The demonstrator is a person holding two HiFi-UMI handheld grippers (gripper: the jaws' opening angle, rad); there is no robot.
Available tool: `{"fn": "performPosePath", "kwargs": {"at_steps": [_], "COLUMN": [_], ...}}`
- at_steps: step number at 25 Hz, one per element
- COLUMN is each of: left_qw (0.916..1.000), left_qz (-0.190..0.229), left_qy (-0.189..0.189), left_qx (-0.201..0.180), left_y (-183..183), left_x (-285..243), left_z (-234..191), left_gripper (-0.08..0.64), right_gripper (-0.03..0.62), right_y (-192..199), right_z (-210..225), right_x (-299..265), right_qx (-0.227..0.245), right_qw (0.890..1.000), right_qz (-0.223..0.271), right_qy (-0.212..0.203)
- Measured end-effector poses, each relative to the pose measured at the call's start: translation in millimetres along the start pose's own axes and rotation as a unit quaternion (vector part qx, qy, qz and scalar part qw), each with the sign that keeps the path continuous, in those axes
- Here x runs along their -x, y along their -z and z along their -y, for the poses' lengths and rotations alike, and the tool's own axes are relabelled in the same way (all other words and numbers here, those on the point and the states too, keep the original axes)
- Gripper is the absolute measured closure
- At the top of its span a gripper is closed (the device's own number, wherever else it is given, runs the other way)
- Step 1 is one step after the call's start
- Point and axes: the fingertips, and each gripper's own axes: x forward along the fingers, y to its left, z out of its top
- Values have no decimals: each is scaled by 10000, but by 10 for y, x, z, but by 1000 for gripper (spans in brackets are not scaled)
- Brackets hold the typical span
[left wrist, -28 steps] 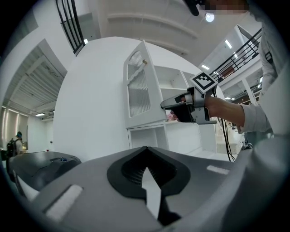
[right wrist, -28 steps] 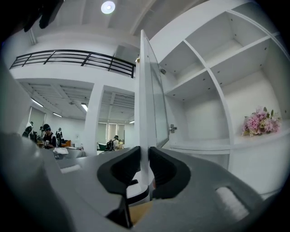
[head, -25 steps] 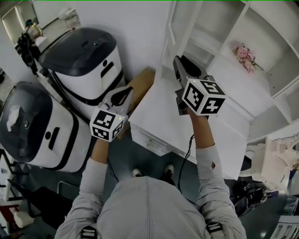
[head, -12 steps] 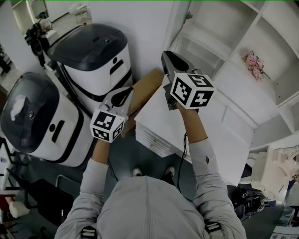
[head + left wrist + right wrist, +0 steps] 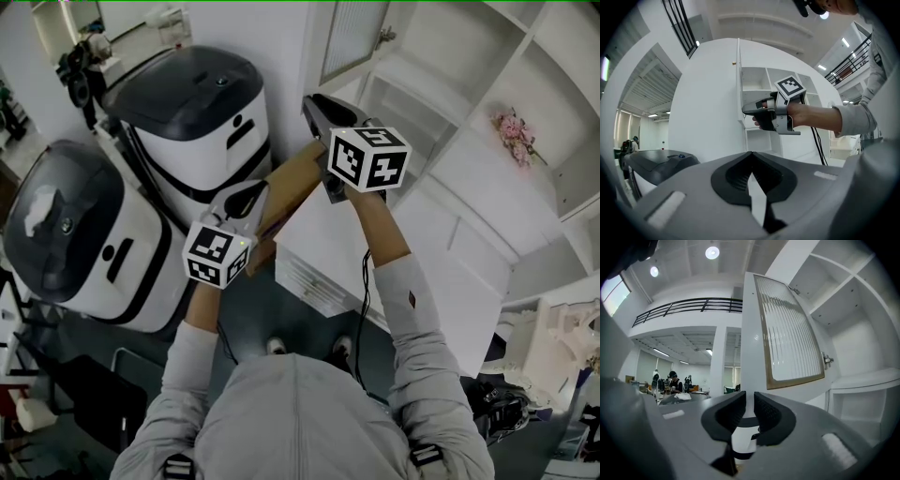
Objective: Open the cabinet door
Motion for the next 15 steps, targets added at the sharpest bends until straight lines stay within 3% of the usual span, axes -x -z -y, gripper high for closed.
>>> {"fn": "performPosePath", "kwargs": {"at_steps": [15], "left_qw": [9996], "left_qz": [-100], "left_qy": [240], "left_qx": [54], "left_y": [45], "left_x": [-108], "left_z": [103], "left_gripper": [541], "right_gripper": [534], "right_y": [101], "right_z": [108], "right_x": [245], "right_qx": [127], "right_qw": [9995], "right_qz": [-162], "right_qy": [240]}}
